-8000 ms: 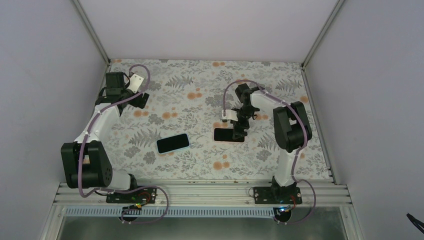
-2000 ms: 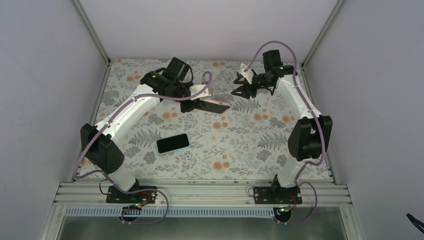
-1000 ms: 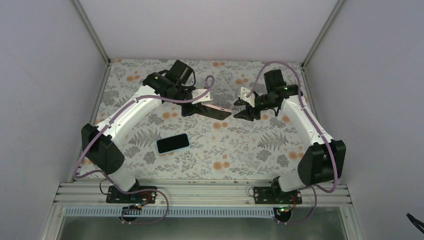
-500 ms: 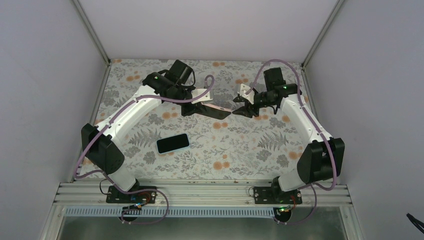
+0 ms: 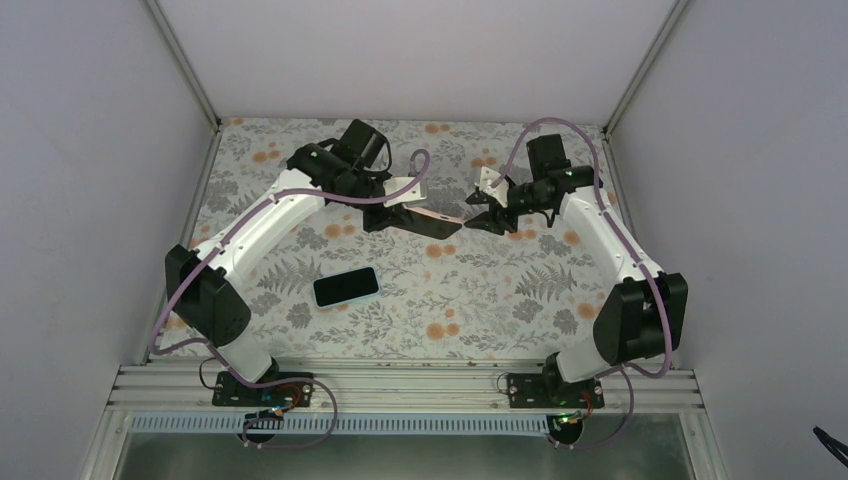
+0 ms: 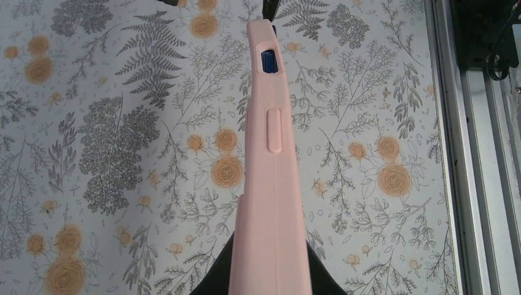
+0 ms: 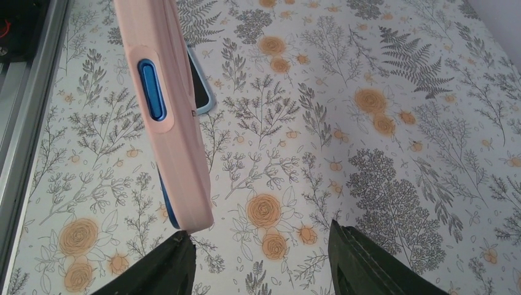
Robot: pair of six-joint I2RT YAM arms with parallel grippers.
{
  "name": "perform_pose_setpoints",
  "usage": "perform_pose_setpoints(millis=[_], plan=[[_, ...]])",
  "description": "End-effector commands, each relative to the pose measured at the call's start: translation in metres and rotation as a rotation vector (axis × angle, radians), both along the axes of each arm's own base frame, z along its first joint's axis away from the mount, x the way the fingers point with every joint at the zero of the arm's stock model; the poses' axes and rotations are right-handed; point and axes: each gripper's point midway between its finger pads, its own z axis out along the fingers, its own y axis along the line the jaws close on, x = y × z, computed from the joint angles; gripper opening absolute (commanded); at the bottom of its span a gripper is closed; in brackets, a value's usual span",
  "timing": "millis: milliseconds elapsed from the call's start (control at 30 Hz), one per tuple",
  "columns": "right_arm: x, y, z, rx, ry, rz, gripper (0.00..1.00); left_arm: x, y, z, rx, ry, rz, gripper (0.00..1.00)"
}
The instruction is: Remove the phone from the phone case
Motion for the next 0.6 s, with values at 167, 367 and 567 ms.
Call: perform_pose_setpoints(millis=[167,367,567], plan=[[-0.009,0.006,0.014,0.047,-0.012,0.045,0.57,0.006,-0.011,0.020,-0.066,-0.041,-0.019,0.02],[-0.002,0.005,0.013,0.040,-0.025,0.025,0.56,0.005,-0.012,0.023,-0.070,-0.042,-0.022,0.02],[0.007,0.003,0.003,0.023,-0.023,-0.006,0.55,0.002,-0.011,0.025,-0.077,-0.043,-0.027,0.02]])
